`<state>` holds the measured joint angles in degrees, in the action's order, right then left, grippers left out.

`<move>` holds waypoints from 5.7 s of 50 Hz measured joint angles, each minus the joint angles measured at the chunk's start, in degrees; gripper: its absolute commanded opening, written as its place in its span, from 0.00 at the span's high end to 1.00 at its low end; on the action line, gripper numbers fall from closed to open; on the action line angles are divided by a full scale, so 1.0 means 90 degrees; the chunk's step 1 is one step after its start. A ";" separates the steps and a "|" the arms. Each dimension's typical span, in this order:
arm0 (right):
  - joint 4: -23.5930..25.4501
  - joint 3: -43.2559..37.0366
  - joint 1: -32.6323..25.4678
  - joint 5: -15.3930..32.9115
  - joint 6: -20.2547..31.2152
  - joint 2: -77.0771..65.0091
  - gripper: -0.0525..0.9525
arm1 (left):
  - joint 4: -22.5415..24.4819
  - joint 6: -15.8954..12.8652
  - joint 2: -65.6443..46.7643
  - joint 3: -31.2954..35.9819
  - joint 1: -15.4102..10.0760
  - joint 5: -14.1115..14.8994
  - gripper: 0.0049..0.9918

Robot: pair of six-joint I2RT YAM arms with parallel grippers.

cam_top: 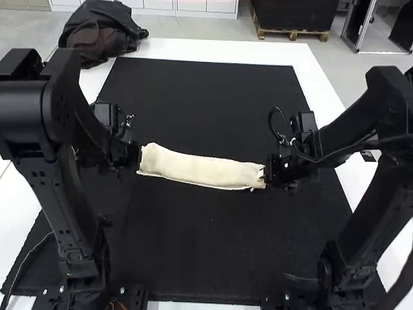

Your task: Fold the towel.

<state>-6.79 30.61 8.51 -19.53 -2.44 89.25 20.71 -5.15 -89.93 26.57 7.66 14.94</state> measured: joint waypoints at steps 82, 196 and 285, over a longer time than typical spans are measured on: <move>-0.0430 0.0629 0.0393 0.0075 -0.0090 0.0899 0.13 | -0.0172 0.0580 0.1608 -0.0291 0.0447 -0.0279 0.02; 0.0308 0.3854 0.3359 -0.0576 -0.1588 0.1906 0.97 | -0.0022 0.1061 0.1792 -0.0367 0.1200 -0.1047 0.02; 0.0442 0.7361 0.4126 -0.0789 -0.1870 0.4367 0.97 | 0.0085 0.1059 0.2001 -0.0646 0.1321 -0.1047 0.02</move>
<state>-2.81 96.86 45.65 -26.63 -19.27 128.55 21.47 4.38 -71.92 20.75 19.55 5.52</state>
